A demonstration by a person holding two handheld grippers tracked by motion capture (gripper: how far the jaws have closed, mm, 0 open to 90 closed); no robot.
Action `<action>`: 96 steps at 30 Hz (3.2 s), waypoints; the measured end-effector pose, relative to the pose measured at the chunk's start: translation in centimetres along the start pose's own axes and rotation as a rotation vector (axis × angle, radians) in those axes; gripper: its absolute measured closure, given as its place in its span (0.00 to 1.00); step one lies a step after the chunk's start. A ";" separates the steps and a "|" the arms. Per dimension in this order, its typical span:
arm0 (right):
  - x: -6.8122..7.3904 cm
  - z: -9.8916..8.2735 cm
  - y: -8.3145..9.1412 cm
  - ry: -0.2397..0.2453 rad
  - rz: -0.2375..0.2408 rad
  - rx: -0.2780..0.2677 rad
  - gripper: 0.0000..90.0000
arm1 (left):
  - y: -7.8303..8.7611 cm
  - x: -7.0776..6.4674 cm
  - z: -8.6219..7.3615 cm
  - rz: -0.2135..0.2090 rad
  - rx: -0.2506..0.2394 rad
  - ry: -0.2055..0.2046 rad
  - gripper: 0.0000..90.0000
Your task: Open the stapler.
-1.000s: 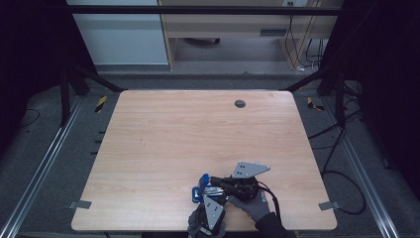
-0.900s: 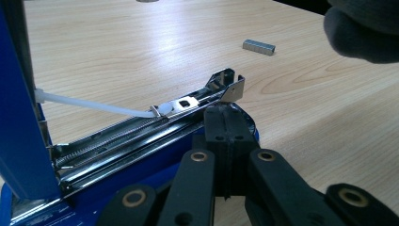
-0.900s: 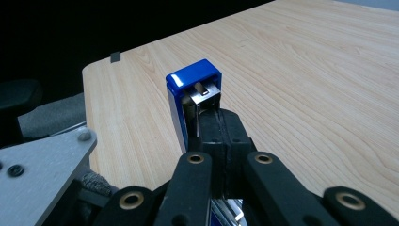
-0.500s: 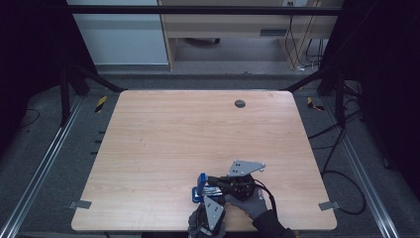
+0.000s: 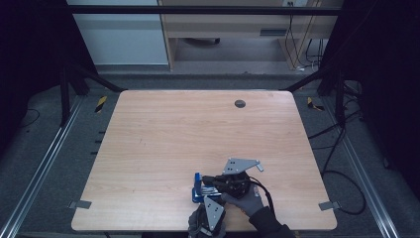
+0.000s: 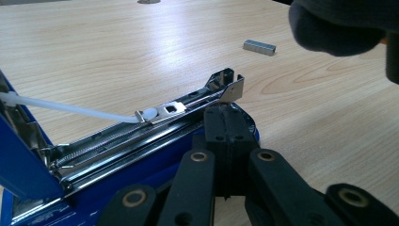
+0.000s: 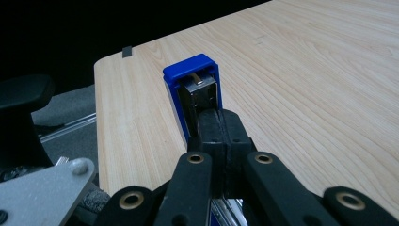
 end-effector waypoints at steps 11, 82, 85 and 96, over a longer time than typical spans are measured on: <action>0.0 0.2 -0.6 -0.009 0.033 0.008 1.00 | 0.0 -0.3 0.0 0.007 -0.003 0.036 1.00; 1.1 -0.7 -8.3 0.065 0.062 0.327 1.00 | 0.2 -0.3 -0.2 0.036 -0.015 0.038 1.00; 1.1 -0.8 -8.4 0.063 0.052 0.343 1.00 | 0.2 -0.3 -0.2 0.035 -0.015 0.036 1.00; 1.1 -0.8 -8.5 0.058 0.049 0.357 1.00 | 0.2 -0.3 -0.2 0.034 -0.015 0.038 1.00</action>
Point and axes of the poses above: each handheld gripper's, and its own axes: y roughly backward along the jaws, z roughly out of its top, x roughly to its left, the point moved 6 cm from there along -y, roughly forward along the jaws, and after that the axes turned 9 degrees about -y, right-handed, at the moved point
